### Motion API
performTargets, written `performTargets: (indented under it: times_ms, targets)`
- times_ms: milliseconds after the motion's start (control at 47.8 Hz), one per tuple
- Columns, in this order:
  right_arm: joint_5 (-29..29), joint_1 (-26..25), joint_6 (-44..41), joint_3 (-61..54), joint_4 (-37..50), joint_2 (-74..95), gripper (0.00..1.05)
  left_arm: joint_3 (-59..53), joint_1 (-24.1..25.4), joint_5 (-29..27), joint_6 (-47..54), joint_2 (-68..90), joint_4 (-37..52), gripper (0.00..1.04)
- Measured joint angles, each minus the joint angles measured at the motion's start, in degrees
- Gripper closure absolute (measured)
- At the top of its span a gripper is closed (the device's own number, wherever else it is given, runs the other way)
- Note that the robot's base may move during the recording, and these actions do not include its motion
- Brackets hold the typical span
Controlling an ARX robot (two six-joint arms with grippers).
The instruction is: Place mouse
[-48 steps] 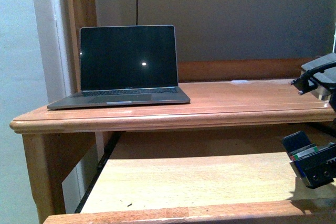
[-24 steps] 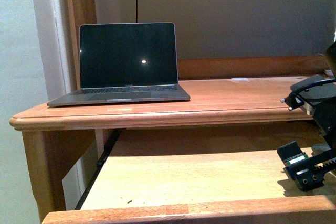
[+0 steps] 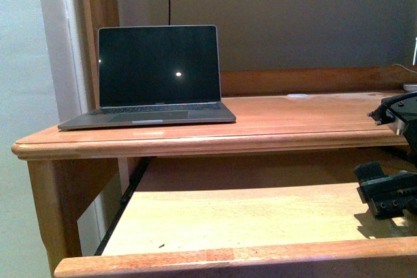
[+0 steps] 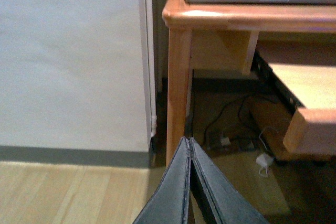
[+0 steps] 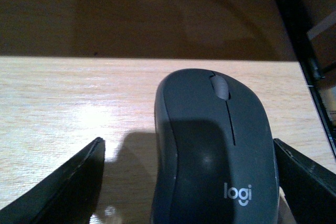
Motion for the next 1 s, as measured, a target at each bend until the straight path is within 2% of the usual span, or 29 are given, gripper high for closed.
performTargets:
  times_ms: [63, 251, 669, 836, 920, 1003]
  targets:
    - [-1.3, -0.2, 0.7, 0.2, -0.3, 0.1, 0.23, 0.0, 0.0, 0.0, 0.0, -3.3, -2.7, 1.02]
    - [-3.5, -0.8, 1.9, 0.4, -0.7, 0.4, 0.48, 0.0, 0.0, -0.1, 0.0, -4.8, -3.3, 1.02]
    - [-6.7, -3.6, 3.9, 0.2, -1.3, -0.7, 0.49, 0.0, 0.0, -0.1, -0.1, -4.9, -3.4, 1.01]
    - [-9.2, -3.8, 5.1, -2.3, -4.8, -6.4, 0.49, 0.0, 0.0, -0.1, 0.0, -4.9, -3.4, 0.70]
    - [-9.5, -2.2, 5.3, -1.3, -7.4, -10.0, 0.49, 0.0, 0.0, -0.1, 0.0, -4.9, -3.4, 0.54]
    - [-7.7, 1.3, 6.0, 5.5, -10.5, -11.0, 0.49, 0.0, 0.0, -0.1, -0.1, -4.9, -3.4, 0.38]
